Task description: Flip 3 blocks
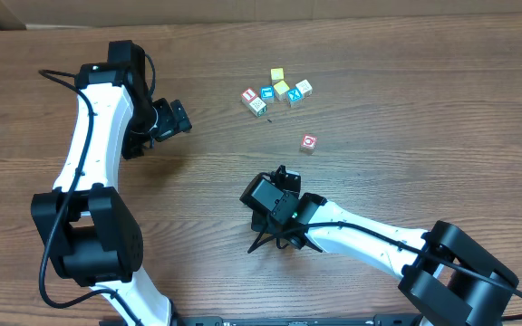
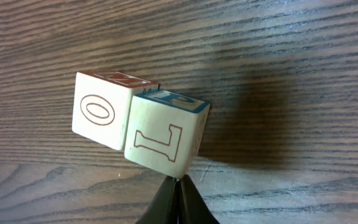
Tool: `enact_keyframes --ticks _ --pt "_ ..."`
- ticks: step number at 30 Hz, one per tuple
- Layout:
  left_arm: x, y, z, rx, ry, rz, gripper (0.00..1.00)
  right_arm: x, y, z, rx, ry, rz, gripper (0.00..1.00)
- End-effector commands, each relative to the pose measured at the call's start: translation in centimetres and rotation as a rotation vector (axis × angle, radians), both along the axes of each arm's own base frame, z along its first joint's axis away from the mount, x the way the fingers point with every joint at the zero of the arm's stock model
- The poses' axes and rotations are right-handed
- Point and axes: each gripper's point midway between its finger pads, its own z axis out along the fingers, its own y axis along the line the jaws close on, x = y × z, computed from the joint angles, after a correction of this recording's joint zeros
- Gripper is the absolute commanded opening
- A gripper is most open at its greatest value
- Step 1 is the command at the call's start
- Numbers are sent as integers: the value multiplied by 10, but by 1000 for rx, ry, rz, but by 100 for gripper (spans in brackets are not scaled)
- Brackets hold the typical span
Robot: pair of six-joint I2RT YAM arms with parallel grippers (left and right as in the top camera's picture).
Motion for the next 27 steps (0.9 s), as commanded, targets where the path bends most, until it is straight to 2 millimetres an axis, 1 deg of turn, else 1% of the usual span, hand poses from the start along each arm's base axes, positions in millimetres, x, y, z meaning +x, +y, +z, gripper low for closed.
enact_keyframes --ticks 1,19,22,25,27 --pt "5 -1 12 14 -39 -18 100 3 -4 -5 -20 -18 -17 4" --pt "5 -1 12 14 -39 -18 100 15 1 0 0 -76 -33 4" --pt "5 -1 12 14 -39 -18 100 19 5 4 21 -86 -33 4" --pt "5 -1 12 14 -40 -18 100 24 23 35 123 -89 44 4" --pt "5 -1 12 14 -39 -18 100 27 31 58 182 -105 101 4"
